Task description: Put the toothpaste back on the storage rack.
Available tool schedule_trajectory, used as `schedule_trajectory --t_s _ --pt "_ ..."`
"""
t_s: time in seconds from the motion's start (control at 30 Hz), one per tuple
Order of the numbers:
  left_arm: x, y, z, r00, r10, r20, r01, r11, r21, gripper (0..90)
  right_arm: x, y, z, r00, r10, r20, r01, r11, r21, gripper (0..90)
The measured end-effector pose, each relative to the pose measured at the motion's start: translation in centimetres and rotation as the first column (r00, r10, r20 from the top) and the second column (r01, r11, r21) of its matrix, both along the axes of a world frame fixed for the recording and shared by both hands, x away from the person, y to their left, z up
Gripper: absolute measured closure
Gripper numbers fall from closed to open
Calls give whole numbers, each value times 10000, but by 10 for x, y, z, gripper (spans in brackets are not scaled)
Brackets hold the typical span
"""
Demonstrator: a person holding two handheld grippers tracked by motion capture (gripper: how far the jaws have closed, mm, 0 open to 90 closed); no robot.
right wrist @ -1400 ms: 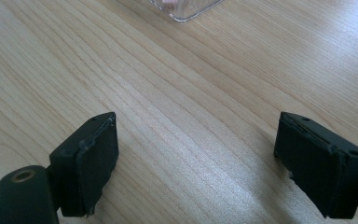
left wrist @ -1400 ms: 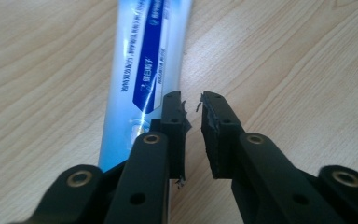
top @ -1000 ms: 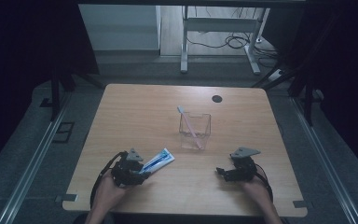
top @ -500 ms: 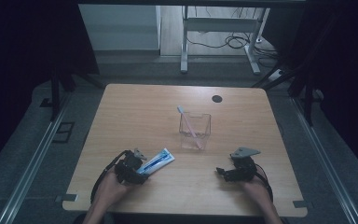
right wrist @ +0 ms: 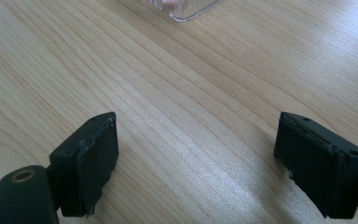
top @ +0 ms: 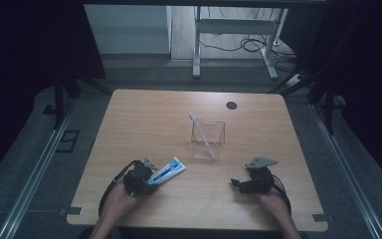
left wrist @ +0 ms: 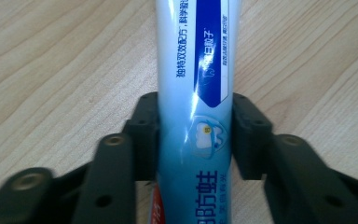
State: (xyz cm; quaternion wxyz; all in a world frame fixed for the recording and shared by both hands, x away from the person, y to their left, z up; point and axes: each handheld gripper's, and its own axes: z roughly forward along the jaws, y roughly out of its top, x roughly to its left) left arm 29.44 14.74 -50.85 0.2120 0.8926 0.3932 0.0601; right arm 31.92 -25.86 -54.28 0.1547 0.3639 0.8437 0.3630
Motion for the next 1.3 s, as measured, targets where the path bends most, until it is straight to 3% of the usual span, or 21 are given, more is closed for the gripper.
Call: schedule_trajectory --t_s 0.23,0.47,0.67,1.3 --pt "-4 -2 2 9996 -34 264 31 9999 115 679 0 0 0 10000 -3 1 3 10000 1 135" --pt "-8 -2 1 9992 -172 358 175 9998 -87 696 0 0 0 10000 -7 1 7 10000 0 135" --pt "-4 2 3 9988 17 481 -15 10000 -58 700 0 0 0 10000 -32 -9 32 10000 9 136" --pt "-2 8 44 9904 116 1376 5 9962 -875 723 0 0 0 10000 -11 9 11 10000 -3 136"
